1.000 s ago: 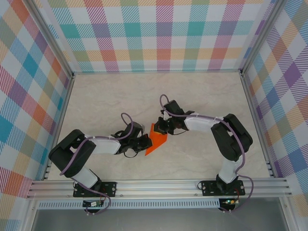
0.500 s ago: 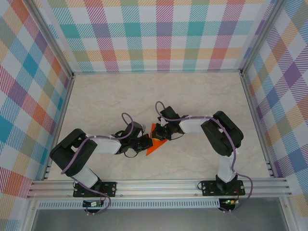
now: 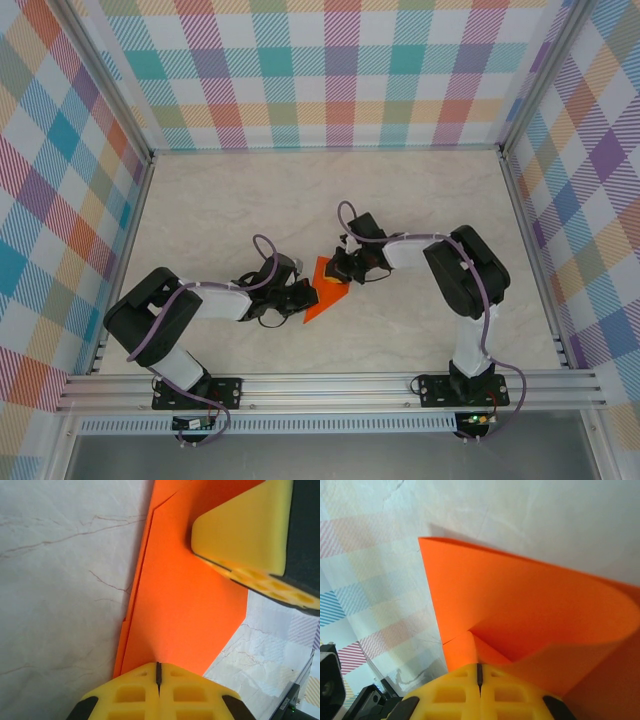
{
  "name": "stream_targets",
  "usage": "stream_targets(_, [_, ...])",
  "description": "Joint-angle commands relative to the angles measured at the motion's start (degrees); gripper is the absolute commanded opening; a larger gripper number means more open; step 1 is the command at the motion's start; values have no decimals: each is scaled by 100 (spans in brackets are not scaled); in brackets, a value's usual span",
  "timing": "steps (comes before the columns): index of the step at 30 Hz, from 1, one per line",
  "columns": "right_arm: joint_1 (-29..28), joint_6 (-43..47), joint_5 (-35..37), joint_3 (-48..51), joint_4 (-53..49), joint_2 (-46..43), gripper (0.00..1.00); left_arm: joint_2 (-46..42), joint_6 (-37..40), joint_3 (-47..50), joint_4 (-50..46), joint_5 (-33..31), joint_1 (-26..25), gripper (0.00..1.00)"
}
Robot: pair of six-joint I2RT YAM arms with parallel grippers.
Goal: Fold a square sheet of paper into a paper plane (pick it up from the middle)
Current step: Fourth fold the wing at the center of the table.
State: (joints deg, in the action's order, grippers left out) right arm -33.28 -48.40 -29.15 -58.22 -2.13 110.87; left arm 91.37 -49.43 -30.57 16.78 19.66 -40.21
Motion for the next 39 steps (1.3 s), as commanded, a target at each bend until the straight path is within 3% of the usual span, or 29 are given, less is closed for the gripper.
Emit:
stream_targets(1, [377, 221, 727, -67, -9, 197, 3, 271, 169, 394, -1330, -94, -49, 0])
stream_targets(17, [1081, 349, 522, -58, 353, 209, 3, 192, 232, 451, -1375, -32, -48, 0])
stream_targets(24, [1113, 399, 200, -137, 261, -298, 5, 179, 236, 429, -1377, -3, -47, 0])
stream_targets(33, [648, 237, 123, 449, 456, -1056, 9, 197, 232, 384, -1373, 3, -49, 0])
stream_targets(39, [-76, -64, -94, 543, 792, -840, 8, 284, 234, 307, -1353, 37, -49, 0])
